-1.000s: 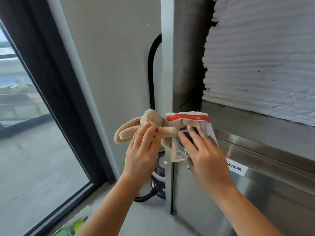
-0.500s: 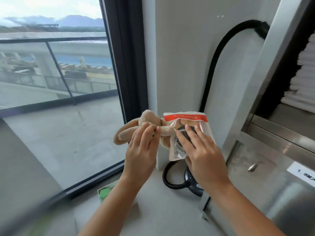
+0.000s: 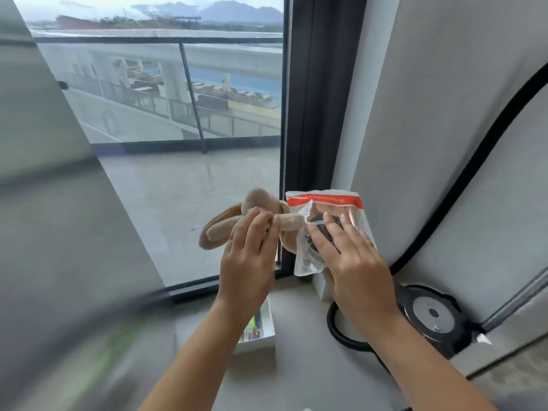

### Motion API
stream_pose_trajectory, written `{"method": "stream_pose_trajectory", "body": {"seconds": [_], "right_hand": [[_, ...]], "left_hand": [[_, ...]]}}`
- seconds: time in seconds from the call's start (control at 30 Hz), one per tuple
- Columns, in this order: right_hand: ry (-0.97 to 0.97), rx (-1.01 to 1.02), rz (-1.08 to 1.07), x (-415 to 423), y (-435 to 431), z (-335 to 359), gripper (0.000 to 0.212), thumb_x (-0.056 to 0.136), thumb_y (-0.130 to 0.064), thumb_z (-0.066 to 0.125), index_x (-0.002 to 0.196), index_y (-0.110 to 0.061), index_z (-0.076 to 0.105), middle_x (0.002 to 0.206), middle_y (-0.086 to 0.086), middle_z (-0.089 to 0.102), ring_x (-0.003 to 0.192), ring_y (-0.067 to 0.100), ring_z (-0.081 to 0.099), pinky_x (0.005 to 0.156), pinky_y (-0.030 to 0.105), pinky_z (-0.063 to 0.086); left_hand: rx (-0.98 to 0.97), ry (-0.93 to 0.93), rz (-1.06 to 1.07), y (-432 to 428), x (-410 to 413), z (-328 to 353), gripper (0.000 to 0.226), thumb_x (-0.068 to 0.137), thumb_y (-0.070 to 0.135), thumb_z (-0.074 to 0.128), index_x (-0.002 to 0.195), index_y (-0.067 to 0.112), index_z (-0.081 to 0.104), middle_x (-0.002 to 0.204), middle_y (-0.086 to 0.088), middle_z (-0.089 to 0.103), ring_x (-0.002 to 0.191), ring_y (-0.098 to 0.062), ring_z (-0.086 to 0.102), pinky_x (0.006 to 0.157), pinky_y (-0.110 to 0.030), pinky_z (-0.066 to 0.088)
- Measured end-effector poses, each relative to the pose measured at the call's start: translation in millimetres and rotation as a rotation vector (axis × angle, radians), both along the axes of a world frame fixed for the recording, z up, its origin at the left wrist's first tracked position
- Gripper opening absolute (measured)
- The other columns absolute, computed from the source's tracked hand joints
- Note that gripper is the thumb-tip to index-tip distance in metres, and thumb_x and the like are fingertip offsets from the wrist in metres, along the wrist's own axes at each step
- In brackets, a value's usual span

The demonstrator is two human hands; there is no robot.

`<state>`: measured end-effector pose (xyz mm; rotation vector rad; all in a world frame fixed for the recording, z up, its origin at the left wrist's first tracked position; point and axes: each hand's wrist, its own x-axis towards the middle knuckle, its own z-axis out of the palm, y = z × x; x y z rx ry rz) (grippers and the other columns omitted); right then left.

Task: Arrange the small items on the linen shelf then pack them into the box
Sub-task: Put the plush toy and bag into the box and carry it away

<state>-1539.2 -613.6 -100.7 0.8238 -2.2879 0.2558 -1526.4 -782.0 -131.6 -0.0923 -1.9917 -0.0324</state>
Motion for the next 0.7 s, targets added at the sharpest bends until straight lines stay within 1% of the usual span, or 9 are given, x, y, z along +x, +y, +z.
{"method": "stream_pose_trajectory", "body": {"seconds": [0.07,0.13,0.23,0.43,0.57,0.7], "right_hand": [[-0.002,-0.004,0.033,-31,-13,-3,0.064,0.06,0.004,0.081,0.12,-0.008,0.063,0.118,0.022,0.062,0.109,0.043,0.057,0.085,0.054,0.05],[-0.006,-0.017,0.068,-63,-25,-4,0.064,0.06,0.004,0.081,0.12,-0.008,0.062,0.118,0.022,0.062,0.108,0.043,0.057,0.084,0.054,0.05],[0.017,-0.028,0.123,-111,-47,-6,0.065,0.059,0.003,0.083,0.119,-0.009,0.063,0.116,0.022,0.063,0.106,0.043,0.059,0.082,0.054,0.05],[0.024,-0.03,0.246,-186,-94,-23,0.06,0.06,-0.001,0.084,0.117,-0.007,0.065,0.115,0.022,0.063,0.105,0.042,0.06,0.081,0.055,0.051],[0.011,-0.029,0.308,-219,-127,-47,0.057,0.062,-0.003,0.084,0.115,-0.006,0.066,0.114,0.022,0.064,0.104,0.042,0.06,0.077,0.055,0.054],[0.014,-0.01,0.345,-241,-159,-87,0.058,0.059,0.0,0.084,0.114,-0.005,0.066,0.112,0.023,0.064,0.102,0.042,0.061,0.075,0.055,0.054]], "left_hand": [[-0.004,-0.005,0.044,-10,-25,-2,0.031,0.087,-0.005,0.044,0.106,-0.002,0.069,0.103,-0.02,0.066,0.109,-0.033,0.051,0.09,-0.041,0.045],[0.003,-0.019,0.078,-21,-50,-3,0.032,0.085,-0.006,0.045,0.106,-0.002,0.068,0.104,-0.02,0.066,0.108,-0.035,0.054,0.089,-0.042,0.048],[0.018,-0.049,0.133,-40,-89,-4,0.034,0.084,-0.007,0.043,0.106,-0.003,0.068,0.105,-0.02,0.066,0.104,-0.038,0.06,0.086,-0.044,0.052],[0.024,-0.081,0.243,-86,-145,-17,0.037,0.086,-0.007,0.038,0.106,-0.002,0.069,0.106,-0.02,0.066,0.104,-0.037,0.061,0.085,-0.044,0.052],[0.004,-0.093,0.264,-119,-169,-39,0.044,0.094,-0.004,0.026,0.104,-0.003,0.069,0.105,-0.021,0.066,0.104,-0.037,0.061,0.085,-0.044,0.052],[-0.009,-0.103,0.27,-150,-185,-82,0.045,0.096,-0.002,0.025,0.105,-0.004,0.069,0.106,-0.022,0.066,0.104,-0.038,0.061,0.089,-0.045,0.05]]}}
